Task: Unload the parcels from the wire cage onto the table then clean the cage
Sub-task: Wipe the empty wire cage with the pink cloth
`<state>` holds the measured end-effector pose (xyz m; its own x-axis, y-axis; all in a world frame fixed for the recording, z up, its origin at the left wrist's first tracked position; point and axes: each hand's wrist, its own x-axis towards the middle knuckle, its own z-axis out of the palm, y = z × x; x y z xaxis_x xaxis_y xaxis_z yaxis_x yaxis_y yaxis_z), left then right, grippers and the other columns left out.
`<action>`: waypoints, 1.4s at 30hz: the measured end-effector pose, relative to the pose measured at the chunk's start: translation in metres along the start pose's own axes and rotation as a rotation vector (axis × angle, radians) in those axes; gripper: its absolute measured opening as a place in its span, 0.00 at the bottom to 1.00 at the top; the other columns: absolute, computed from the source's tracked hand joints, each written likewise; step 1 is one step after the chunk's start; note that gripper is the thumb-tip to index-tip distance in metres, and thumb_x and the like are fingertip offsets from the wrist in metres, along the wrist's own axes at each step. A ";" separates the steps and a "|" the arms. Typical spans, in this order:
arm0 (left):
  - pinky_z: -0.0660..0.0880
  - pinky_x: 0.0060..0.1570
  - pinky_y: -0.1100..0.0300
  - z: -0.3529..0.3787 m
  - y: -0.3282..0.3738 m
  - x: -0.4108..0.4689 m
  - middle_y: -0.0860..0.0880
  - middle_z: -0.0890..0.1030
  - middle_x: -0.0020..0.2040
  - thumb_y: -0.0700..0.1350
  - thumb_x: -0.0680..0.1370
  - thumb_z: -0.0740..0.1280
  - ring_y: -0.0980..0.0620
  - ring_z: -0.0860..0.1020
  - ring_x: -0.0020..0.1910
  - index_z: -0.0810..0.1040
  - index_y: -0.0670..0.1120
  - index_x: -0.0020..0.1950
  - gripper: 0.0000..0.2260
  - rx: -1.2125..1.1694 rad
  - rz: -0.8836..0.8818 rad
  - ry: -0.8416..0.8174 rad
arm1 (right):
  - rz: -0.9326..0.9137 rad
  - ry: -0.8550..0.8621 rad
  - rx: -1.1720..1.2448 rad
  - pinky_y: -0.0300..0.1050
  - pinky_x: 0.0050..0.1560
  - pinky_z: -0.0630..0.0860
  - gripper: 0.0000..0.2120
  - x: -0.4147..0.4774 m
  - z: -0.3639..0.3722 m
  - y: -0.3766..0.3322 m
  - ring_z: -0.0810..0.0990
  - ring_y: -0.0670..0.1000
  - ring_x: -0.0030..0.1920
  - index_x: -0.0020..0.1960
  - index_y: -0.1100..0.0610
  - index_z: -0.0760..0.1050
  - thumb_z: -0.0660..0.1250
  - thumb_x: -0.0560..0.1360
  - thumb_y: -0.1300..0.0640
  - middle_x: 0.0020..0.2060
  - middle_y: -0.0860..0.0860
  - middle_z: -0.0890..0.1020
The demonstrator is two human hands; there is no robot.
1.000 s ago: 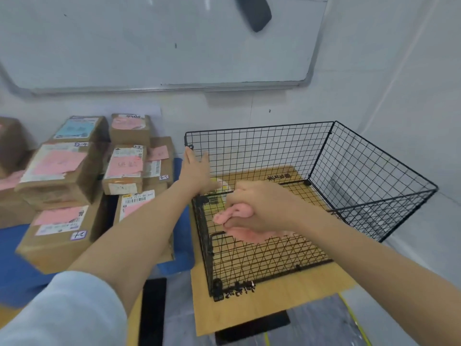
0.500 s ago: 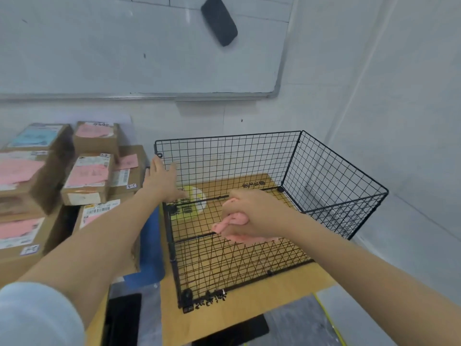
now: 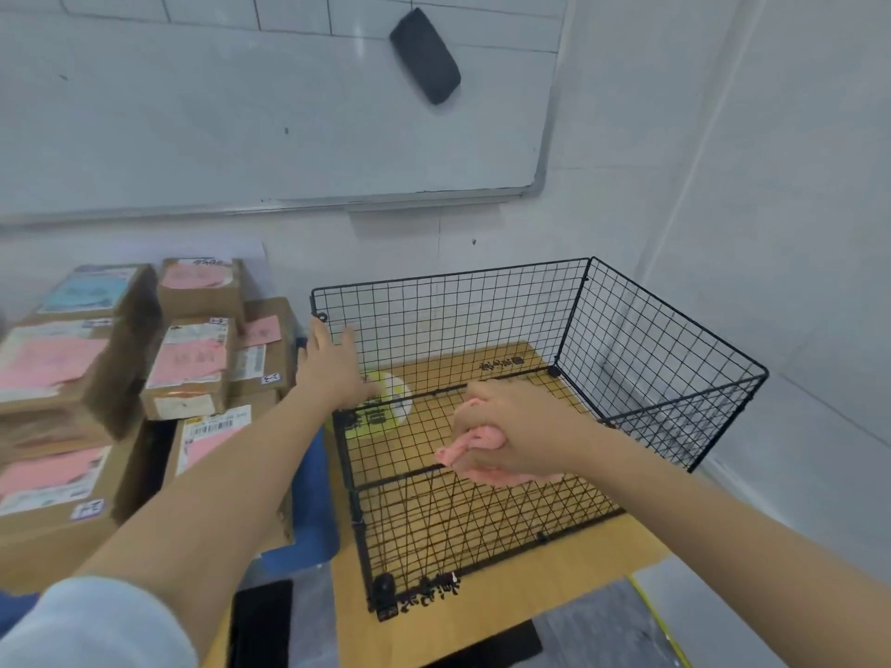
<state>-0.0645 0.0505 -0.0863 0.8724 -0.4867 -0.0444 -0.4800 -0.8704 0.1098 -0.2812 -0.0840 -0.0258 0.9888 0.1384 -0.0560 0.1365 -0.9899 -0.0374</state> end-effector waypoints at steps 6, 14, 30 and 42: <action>0.46 0.74 0.42 -0.002 0.006 -0.007 0.35 0.40 0.76 0.67 0.73 0.61 0.39 0.42 0.76 0.45 0.45 0.78 0.44 0.043 -0.032 0.021 | -0.045 0.040 0.002 0.39 0.47 0.75 0.15 0.001 0.005 0.005 0.73 0.43 0.47 0.55 0.47 0.77 0.58 0.78 0.40 0.49 0.45 0.75; 0.46 0.72 0.40 0.012 0.081 -0.078 0.40 0.47 0.78 0.58 0.81 0.51 0.41 0.48 0.77 0.60 0.49 0.76 0.25 -0.101 -0.027 -0.046 | -0.211 0.119 0.063 0.36 0.44 0.73 0.17 -0.001 0.006 0.019 0.65 0.37 0.43 0.52 0.49 0.78 0.59 0.77 0.38 0.41 0.36 0.64; 0.72 0.61 0.49 0.011 0.104 -0.113 0.44 0.75 0.65 0.56 0.77 0.63 0.43 0.74 0.62 0.68 0.46 0.71 0.25 -0.287 -0.309 0.190 | -0.177 0.129 0.026 0.39 0.46 0.78 0.19 -0.076 0.017 0.181 0.74 0.43 0.49 0.56 0.44 0.76 0.58 0.75 0.35 0.50 0.44 0.73; 0.72 0.60 0.49 0.015 0.095 -0.104 0.42 0.77 0.63 0.54 0.75 0.68 0.42 0.75 0.60 0.69 0.45 0.70 0.26 -0.269 -0.312 0.200 | -0.083 0.115 0.030 0.33 0.46 0.70 0.15 -0.115 0.019 0.265 0.72 0.40 0.51 0.58 0.42 0.76 0.61 0.76 0.37 0.53 0.41 0.72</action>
<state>-0.2021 0.0168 -0.0866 0.9848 -0.1574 0.0737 -0.1737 -0.9100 0.3764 -0.3595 -0.3612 -0.0478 0.9749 0.2135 0.0627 0.2176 -0.9737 -0.0674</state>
